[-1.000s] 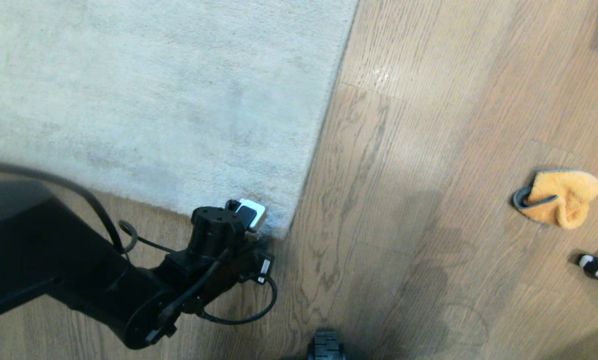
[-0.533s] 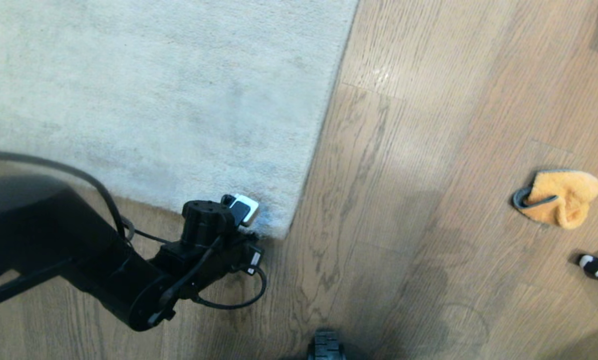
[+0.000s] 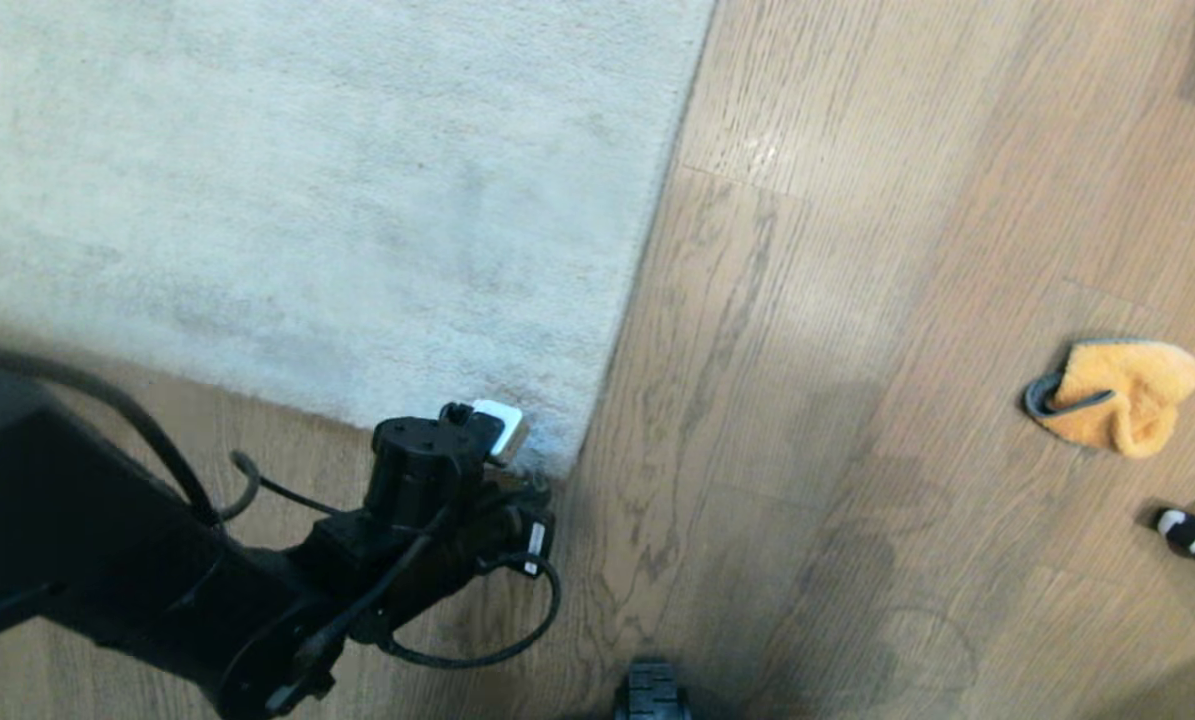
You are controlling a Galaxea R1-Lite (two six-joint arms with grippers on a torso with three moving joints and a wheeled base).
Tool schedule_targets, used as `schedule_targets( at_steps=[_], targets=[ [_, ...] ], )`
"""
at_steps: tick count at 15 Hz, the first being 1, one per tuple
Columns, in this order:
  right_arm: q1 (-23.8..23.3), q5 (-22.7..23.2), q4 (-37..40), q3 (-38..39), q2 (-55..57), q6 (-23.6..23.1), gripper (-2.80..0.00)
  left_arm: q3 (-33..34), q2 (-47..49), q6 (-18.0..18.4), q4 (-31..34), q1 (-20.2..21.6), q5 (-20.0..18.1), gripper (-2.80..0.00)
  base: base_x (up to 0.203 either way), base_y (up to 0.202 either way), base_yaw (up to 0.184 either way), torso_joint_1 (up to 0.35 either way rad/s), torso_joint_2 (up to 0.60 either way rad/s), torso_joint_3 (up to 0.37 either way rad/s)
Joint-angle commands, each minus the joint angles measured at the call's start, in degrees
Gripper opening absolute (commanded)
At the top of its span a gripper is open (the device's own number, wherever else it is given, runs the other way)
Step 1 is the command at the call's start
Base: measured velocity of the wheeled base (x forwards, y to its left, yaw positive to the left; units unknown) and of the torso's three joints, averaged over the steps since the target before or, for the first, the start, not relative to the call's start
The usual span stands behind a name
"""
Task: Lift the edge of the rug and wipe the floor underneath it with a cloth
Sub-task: Lay down the carpet
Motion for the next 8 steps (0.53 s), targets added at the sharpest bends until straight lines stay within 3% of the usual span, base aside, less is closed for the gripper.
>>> schedule_targets(
  at_steps=[1,4,8],
  targets=[
    [0.0,0.0,-0.1,0.0,0.1,0.0,-2.80,2.2,-7.2,-3.8,0.7,-4.0,2.8,-2.80,0.000,0.000,0.000,0.000,0.00,0.000],
    [0.0,0.0,-0.1,0.0,0.0,0.0,-2.80,4.7,-15.8,-5.0,3.6,-5.2,6.4,-2.80,0.000,0.000,0.000,0.000,0.00,0.000],
    [0.0,0.0,-0.1,0.0,0.1,0.0,-2.80,12.5,-27.8,-4.8,5.9,-4.9,7.2,-2.80,0.000,0.000,0.000,0.000,0.00,0.000]
  ],
)
